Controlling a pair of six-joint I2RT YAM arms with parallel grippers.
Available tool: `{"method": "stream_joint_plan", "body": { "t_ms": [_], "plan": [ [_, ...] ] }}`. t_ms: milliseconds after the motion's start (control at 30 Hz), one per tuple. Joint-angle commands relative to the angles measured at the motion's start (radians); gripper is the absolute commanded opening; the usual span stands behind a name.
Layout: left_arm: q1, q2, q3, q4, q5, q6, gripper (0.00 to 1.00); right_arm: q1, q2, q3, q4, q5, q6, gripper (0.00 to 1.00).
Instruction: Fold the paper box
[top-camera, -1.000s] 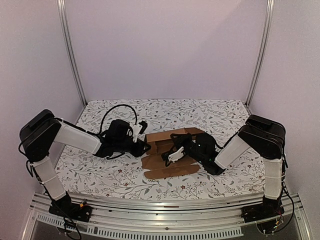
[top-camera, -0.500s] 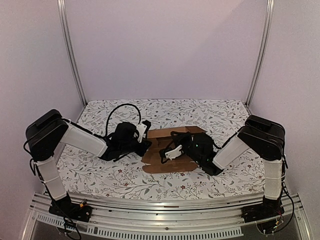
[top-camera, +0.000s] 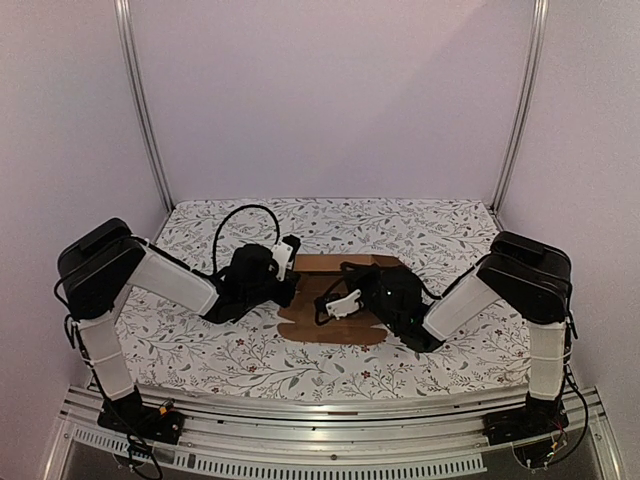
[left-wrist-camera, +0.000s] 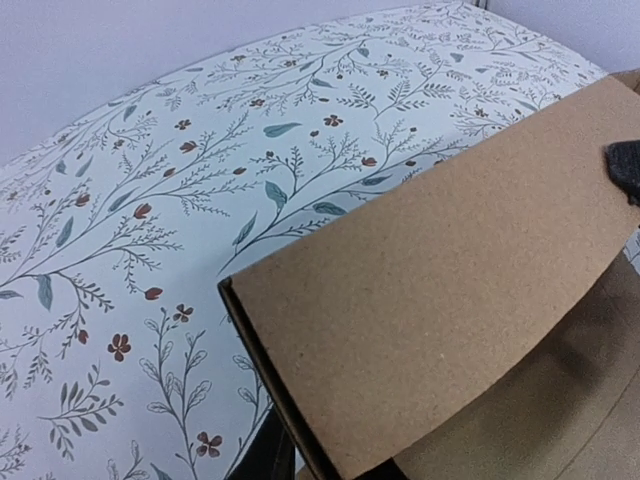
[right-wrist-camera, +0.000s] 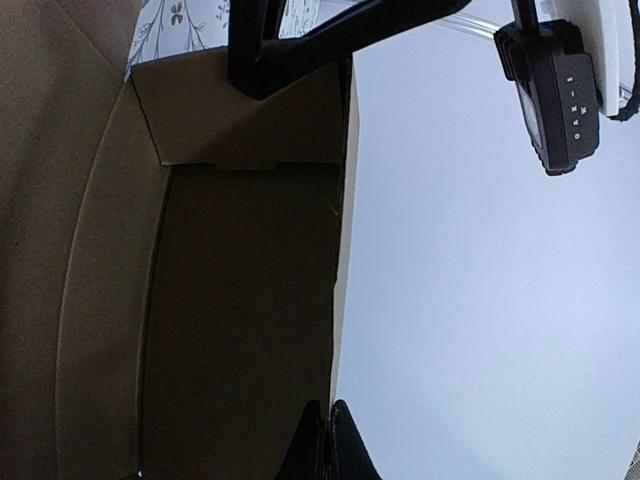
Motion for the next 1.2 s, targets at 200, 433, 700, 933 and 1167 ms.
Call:
{"method": "stream_joint_plan", "body": {
  "t_ms": [200,433,700,933,1167],
  "plan": [
    [-0.007,0.075,0.054,0.174,-0.010,0.018,0.10,0.039,-0.020,0.038,-0.149,0.085,0.108,0.00],
    [-0.006,0.078,0.060,0.170,-0.003,0.017,0.05,0.042,-0.122,0.060,-0.371,0.120,0.218,0.01],
    [0.006,0.097,0.101,0.119,0.030,0.011,0.04,0.057,-0.246,0.188,-0.877,0.199,0.409,0.19],
    [0.022,0.121,0.157,0.047,0.089,0.012,0.04,0.062,-0.263,0.475,-1.610,0.026,0.711,0.51],
    [0.025,0.139,0.214,-0.053,0.141,0.051,0.05,0.061,-0.321,0.647,-1.972,-0.169,0.876,0.65]
  ]
}}
